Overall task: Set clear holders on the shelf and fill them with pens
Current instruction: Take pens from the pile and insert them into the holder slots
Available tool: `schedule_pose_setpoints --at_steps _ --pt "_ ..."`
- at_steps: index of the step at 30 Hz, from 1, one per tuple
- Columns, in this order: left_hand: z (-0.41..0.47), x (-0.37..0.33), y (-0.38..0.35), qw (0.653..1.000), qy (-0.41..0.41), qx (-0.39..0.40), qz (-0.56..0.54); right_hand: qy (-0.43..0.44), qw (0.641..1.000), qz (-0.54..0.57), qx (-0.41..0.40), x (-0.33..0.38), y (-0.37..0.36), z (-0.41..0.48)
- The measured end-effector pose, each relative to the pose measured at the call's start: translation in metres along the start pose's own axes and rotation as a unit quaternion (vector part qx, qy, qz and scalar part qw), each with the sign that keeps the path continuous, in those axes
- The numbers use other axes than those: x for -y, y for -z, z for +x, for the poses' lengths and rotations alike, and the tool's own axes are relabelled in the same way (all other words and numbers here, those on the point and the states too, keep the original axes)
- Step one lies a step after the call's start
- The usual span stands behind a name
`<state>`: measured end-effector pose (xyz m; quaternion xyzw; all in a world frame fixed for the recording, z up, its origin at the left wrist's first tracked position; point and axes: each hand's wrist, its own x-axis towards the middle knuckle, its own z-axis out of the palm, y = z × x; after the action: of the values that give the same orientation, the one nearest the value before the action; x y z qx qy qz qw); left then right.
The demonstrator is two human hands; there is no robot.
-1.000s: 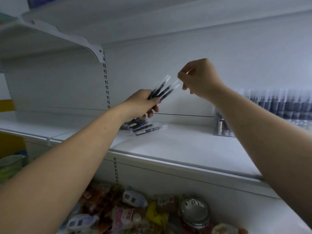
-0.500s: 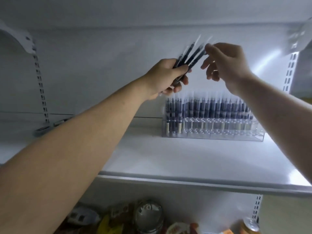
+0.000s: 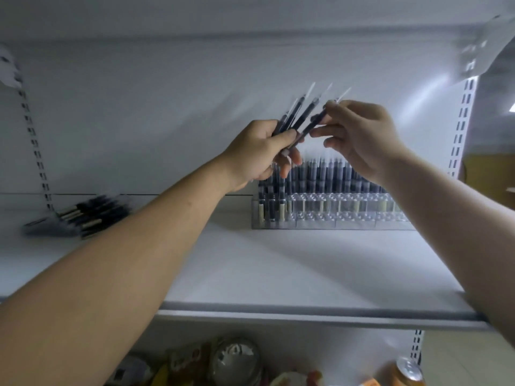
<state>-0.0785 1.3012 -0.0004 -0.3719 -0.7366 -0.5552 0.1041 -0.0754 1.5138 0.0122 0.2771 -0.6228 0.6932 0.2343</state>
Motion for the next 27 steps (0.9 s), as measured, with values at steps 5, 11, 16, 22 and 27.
schedule_pose_setpoints --at_steps 5,11,16,22,27 --pt "-0.008 0.007 0.006 1.000 0.005 -0.023 0.004 0.011 0.997 -0.033 -0.072 0.005 0.011 -0.010" --pt "-0.010 0.009 0.006 0.999 -0.004 -0.032 -0.027 0.040 0.954 -0.296 -0.021 -0.010 0.004 -0.020" --pt "-0.011 0.007 0.006 0.999 -0.021 -0.030 -0.029 0.035 0.939 -0.342 0.003 -0.018 -0.005 -0.023" --pt "-0.010 0.009 0.007 0.999 -0.022 -0.033 -0.028 0.039 0.933 -0.358 0.011 -0.019 -0.011 -0.023" --pt "-0.011 0.009 0.005 0.999 -0.019 -0.029 -0.033 0.047 0.918 -0.392 0.032 -0.020 -0.017 -0.025"
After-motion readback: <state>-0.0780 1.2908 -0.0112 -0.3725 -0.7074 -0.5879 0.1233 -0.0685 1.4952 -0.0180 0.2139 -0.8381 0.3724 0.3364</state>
